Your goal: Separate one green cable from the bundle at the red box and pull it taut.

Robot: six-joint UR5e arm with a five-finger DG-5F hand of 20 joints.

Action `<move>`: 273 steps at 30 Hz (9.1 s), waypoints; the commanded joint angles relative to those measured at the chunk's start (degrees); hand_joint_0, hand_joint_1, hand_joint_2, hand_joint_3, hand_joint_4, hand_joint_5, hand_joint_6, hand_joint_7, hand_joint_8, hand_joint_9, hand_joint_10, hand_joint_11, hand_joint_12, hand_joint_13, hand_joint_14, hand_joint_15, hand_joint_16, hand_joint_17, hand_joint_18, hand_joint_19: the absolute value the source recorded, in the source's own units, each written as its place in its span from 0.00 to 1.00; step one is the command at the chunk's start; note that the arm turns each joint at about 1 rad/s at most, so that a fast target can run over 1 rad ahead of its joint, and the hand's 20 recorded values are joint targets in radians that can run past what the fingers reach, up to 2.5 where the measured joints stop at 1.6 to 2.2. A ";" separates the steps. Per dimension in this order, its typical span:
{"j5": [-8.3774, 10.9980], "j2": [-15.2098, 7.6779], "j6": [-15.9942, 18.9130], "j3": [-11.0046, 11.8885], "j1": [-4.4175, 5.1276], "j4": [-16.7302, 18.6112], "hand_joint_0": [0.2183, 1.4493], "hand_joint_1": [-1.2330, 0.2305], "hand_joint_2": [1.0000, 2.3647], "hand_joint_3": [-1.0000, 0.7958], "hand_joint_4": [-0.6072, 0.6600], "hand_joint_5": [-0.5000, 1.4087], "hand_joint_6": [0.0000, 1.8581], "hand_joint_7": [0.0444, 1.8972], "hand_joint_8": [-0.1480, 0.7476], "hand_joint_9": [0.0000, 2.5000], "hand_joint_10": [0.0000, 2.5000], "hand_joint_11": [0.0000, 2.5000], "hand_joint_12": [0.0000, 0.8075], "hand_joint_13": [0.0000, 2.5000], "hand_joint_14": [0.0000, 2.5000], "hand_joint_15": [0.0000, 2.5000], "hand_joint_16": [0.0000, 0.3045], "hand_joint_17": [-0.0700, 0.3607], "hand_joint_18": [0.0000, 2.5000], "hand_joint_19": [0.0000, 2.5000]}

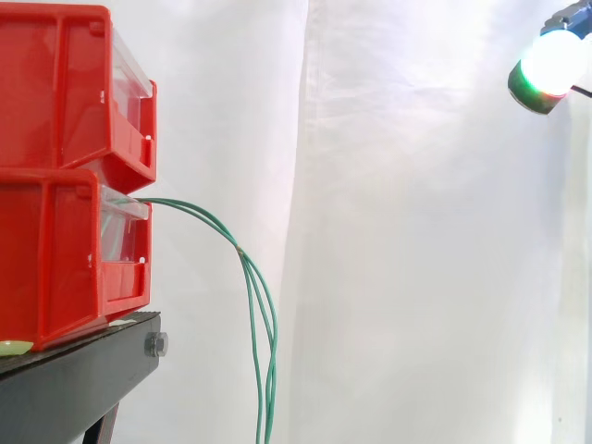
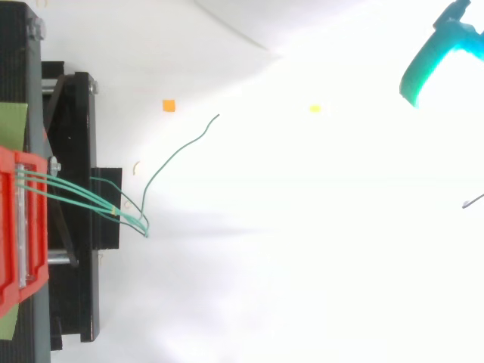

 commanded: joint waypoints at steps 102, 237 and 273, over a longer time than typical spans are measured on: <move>7.04 -29.14 34.31 11.65 7.65 26.90 0.07 0.49 0.00 0.28 0.74 0.16 0.27 0.36 0.52 0.58 0.01 0.15 0.48 0.65 0.01 0.19 0.27 0.60 0.92 0.00; 7.75 -29.14 40.02 9.89 8.79 22.94 0.38 0.39 0.00 0.29 0.53 0.33 0.27 0.69 0.25 0.86 1.00 0.36 0.12 0.64 1.00 0.46 0.19 0.47 0.72 0.25; 11.62 -28.96 33.69 13.85 8.88 11.78 0.21 0.49 0.00 0.28 0.64 0.31 0.27 0.63 0.32 0.85 1.00 0.38 0.24 0.65 1.00 0.45 0.23 0.53 0.72 0.21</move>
